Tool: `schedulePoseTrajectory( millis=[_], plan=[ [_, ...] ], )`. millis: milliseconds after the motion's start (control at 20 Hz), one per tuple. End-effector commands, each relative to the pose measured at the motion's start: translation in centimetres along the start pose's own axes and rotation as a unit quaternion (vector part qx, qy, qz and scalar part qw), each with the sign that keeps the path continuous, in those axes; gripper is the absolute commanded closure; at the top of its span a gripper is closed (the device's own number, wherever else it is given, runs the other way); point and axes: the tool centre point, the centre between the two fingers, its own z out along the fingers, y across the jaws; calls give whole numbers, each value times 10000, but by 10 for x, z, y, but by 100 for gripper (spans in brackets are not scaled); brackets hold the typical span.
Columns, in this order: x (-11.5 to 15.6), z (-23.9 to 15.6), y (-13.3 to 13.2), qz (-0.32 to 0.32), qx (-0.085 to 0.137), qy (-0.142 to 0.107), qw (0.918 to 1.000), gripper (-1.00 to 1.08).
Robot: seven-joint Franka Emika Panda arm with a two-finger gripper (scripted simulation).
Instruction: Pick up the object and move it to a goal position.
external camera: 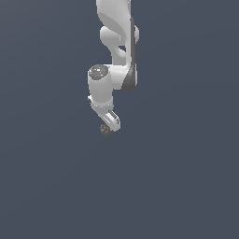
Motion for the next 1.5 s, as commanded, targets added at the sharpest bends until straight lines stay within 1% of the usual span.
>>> schedulePoseTrajectory(
  millis=[0, 500, 750, 800, 1450],
  plan=[
    [0, 3, 0, 2, -1, -1, 10000, -92],
    [-1, 43, 2, 26, -3, 0, 10000, -92],
    [0, 50, 1, 28, -2, -1, 10000, -92],
    [0, 50, 1, 28, -2, -1, 10000, 108],
    [1, 46, 1, 27, 6, 5, 10000, 108]
  ],
)
